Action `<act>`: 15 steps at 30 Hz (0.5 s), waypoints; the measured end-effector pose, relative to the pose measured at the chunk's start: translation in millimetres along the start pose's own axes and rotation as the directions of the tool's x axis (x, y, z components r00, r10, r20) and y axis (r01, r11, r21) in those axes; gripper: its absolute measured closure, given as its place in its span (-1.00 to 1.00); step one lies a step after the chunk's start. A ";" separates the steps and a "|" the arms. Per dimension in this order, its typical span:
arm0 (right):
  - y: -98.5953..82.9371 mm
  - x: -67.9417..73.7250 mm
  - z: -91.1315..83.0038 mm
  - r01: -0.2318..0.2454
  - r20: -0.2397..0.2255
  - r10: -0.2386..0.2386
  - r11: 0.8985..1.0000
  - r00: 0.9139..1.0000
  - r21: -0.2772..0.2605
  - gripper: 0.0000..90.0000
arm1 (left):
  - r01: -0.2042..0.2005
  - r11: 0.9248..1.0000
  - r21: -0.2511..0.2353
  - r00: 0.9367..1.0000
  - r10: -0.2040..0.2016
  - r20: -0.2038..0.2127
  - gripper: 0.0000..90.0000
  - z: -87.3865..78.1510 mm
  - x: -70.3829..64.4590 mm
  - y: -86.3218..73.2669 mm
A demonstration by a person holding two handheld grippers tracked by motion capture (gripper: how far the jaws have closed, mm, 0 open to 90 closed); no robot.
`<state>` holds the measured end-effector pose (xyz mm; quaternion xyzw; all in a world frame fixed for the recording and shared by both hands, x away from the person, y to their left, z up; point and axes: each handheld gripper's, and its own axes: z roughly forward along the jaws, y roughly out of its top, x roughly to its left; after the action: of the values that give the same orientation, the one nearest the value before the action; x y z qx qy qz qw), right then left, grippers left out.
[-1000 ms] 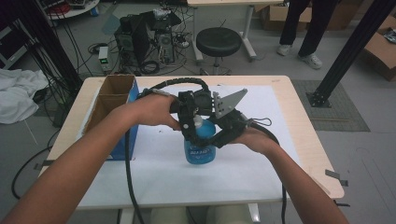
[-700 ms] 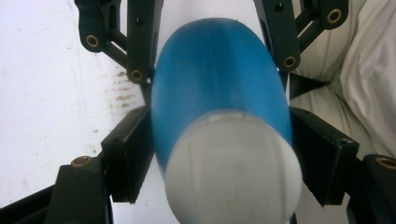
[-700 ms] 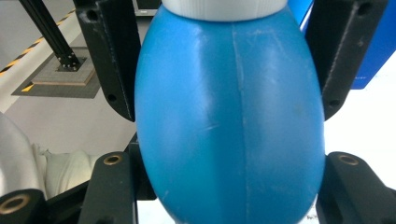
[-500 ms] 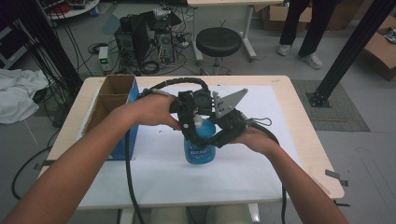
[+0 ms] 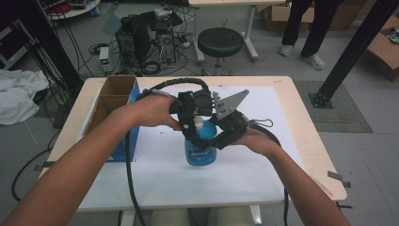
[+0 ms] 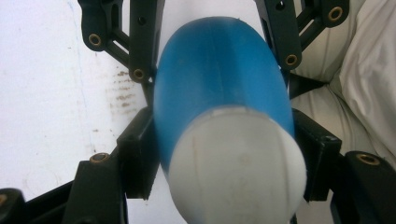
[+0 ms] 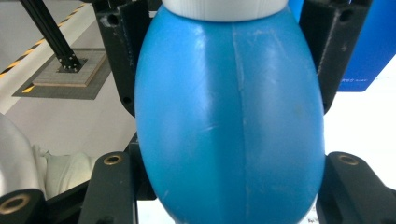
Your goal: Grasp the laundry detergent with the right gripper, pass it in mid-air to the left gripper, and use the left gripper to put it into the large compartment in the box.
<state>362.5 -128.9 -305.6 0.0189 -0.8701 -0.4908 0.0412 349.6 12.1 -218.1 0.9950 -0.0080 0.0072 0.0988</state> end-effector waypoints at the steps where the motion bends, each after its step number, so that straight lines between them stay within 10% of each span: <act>1: 0.0 0.0 0.0 0.000 0.000 0.000 1.000 1.000 0.000 -0.04 | 0.000 1.000 0.000 1.000 0.000 0.000 -0.18 0.0 0.0 0.0; 15: -0.3 3.8 2.3 0.000 0.016 0.000 1.000 1.000 -0.006 -0.05 | -0.006 1.000 0.006 1.000 0.006 0.010 -0.17 -1.0 -1.3 0.3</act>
<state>358.5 -127.4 -306.8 0.0148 -0.8690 -0.4933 0.0345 348.3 12.0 -217.1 0.9953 -0.0116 0.0023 0.0957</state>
